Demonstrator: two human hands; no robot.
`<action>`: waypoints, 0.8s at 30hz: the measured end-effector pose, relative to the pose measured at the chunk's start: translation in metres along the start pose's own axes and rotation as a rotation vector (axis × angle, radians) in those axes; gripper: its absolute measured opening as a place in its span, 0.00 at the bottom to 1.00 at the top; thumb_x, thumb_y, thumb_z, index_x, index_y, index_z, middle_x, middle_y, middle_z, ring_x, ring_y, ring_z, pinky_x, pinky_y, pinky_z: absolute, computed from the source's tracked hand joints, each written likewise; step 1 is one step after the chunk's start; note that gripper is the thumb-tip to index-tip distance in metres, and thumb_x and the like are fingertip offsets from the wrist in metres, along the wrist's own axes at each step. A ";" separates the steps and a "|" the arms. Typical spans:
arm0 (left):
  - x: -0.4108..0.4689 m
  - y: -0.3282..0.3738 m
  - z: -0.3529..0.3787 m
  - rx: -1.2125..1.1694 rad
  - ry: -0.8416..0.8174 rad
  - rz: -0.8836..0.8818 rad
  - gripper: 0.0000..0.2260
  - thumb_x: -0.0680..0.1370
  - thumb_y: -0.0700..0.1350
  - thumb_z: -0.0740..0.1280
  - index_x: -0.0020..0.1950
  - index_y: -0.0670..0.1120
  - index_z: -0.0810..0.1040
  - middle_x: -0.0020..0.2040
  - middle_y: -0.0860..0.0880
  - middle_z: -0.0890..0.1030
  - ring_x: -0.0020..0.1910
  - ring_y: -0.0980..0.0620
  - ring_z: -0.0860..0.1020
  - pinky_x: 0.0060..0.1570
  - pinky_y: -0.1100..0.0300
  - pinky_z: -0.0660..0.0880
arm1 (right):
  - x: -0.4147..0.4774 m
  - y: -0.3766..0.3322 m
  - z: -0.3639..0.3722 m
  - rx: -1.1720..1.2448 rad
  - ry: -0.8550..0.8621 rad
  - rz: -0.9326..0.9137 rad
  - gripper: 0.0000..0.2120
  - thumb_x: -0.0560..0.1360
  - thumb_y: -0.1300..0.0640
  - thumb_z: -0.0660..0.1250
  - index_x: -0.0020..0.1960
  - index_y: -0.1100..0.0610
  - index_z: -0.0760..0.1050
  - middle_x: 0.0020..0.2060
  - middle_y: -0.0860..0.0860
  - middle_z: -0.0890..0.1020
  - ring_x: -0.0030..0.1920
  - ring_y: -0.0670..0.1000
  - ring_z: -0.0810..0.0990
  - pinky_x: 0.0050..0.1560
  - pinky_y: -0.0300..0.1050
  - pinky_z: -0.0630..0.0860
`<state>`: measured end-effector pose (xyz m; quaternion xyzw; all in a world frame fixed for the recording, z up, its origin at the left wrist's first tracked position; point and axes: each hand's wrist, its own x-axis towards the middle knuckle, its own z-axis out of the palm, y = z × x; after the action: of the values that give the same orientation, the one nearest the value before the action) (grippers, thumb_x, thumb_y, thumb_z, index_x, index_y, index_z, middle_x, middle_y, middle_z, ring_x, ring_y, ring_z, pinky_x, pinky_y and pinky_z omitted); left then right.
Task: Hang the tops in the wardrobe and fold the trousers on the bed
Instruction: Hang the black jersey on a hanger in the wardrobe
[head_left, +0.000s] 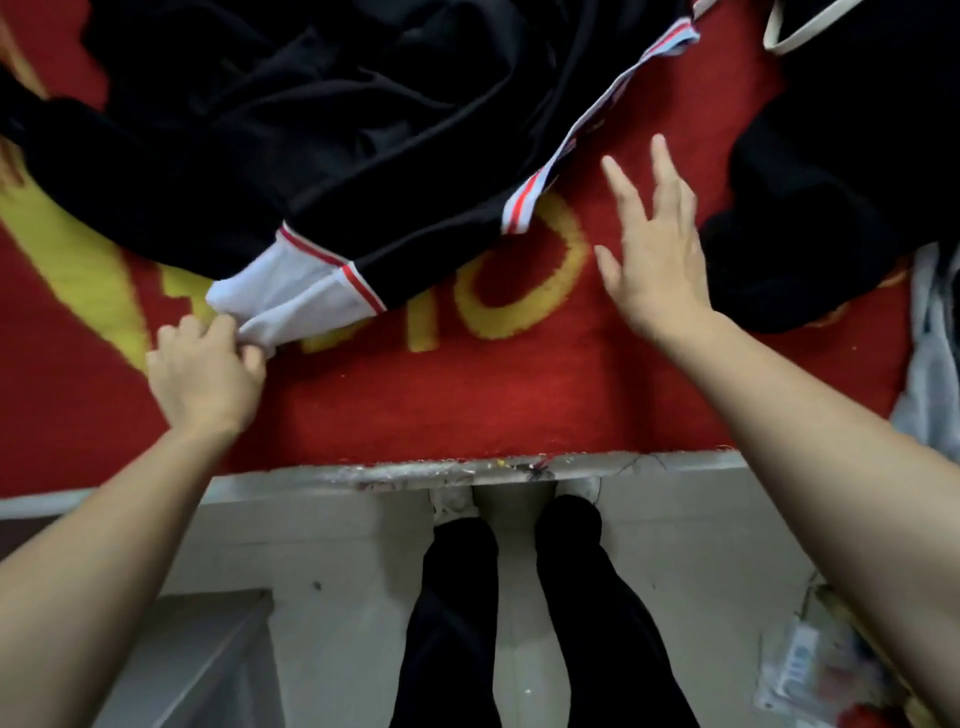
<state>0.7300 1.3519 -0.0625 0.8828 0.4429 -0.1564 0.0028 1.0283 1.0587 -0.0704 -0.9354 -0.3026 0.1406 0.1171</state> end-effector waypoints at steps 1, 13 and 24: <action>-0.005 0.000 -0.001 -0.025 0.012 -0.033 0.14 0.71 0.46 0.63 0.51 0.37 0.76 0.50 0.32 0.74 0.51 0.32 0.71 0.50 0.39 0.69 | 0.003 -0.004 0.004 -0.009 -0.021 -0.042 0.39 0.74 0.59 0.70 0.80 0.48 0.55 0.80 0.60 0.49 0.76 0.63 0.57 0.70 0.60 0.68; -0.008 0.199 -0.014 -0.208 0.170 0.663 0.30 0.70 0.50 0.67 0.72 0.47 0.70 0.59 0.44 0.78 0.54 0.40 0.76 0.49 0.48 0.71 | -0.005 -0.002 0.021 -0.045 -0.249 -0.217 0.27 0.76 0.58 0.67 0.74 0.60 0.66 0.77 0.62 0.60 0.75 0.64 0.61 0.68 0.62 0.68; -0.086 0.122 0.030 -0.448 -0.120 0.355 0.10 0.71 0.45 0.54 0.41 0.40 0.71 0.39 0.35 0.79 0.38 0.33 0.75 0.34 0.52 0.59 | 0.003 -0.022 0.021 -0.299 -0.081 -0.424 0.12 0.75 0.56 0.64 0.56 0.55 0.80 0.71 0.62 0.71 0.74 0.67 0.64 0.72 0.65 0.58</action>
<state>0.7695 1.2063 -0.0834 0.9131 0.3040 -0.1036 0.2512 1.0118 1.0803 -0.0834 -0.8517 -0.5136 0.1041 -0.0079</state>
